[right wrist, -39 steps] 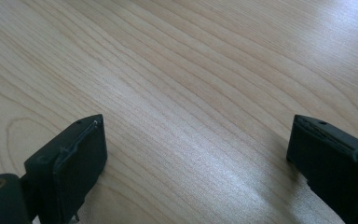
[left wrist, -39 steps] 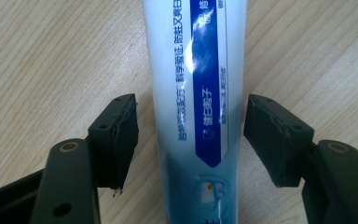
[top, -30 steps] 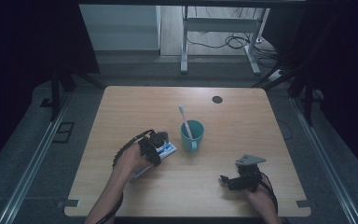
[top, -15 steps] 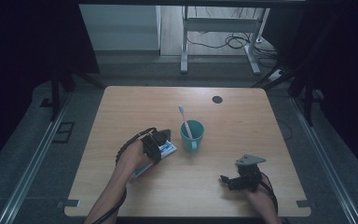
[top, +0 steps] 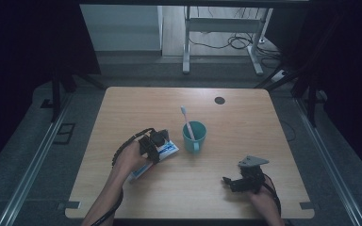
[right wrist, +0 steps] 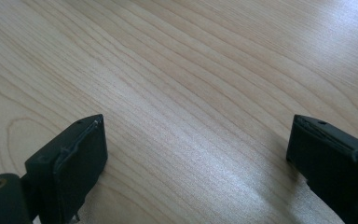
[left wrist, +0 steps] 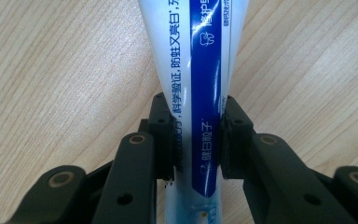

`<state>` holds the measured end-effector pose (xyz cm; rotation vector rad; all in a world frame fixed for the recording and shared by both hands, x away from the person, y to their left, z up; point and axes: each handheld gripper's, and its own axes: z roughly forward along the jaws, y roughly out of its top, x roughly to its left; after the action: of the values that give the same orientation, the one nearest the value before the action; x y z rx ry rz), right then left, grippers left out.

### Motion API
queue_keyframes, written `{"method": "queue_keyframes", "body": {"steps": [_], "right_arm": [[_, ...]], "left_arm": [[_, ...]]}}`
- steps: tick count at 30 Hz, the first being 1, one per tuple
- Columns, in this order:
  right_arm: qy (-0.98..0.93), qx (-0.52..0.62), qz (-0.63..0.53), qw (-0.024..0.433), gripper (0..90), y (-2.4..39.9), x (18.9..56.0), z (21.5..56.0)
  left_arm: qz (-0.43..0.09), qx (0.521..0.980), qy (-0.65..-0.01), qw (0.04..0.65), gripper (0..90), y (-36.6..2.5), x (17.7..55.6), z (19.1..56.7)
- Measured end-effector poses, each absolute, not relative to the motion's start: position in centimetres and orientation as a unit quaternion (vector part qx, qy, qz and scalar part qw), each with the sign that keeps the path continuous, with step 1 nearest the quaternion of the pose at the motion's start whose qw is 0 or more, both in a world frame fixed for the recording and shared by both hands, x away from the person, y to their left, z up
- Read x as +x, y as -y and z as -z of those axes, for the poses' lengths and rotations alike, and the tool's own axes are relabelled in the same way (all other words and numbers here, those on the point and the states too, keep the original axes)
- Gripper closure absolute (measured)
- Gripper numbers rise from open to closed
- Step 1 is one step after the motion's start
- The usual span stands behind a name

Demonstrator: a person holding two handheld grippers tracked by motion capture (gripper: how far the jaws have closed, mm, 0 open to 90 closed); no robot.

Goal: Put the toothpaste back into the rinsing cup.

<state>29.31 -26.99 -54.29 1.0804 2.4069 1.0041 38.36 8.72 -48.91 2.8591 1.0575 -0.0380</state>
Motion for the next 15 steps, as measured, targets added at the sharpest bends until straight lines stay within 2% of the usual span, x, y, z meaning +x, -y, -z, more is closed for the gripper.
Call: {"method": "queue_keyframes", "body": {"steps": [15], "right_arm": [[-0.841,0.378,-0.351,0.16,5.2,27.0,29.3,54.3]], "left_arm": [[0.002,0.936,-0.34,0.095,71.1,-10.0,37.8,48.0]]}}
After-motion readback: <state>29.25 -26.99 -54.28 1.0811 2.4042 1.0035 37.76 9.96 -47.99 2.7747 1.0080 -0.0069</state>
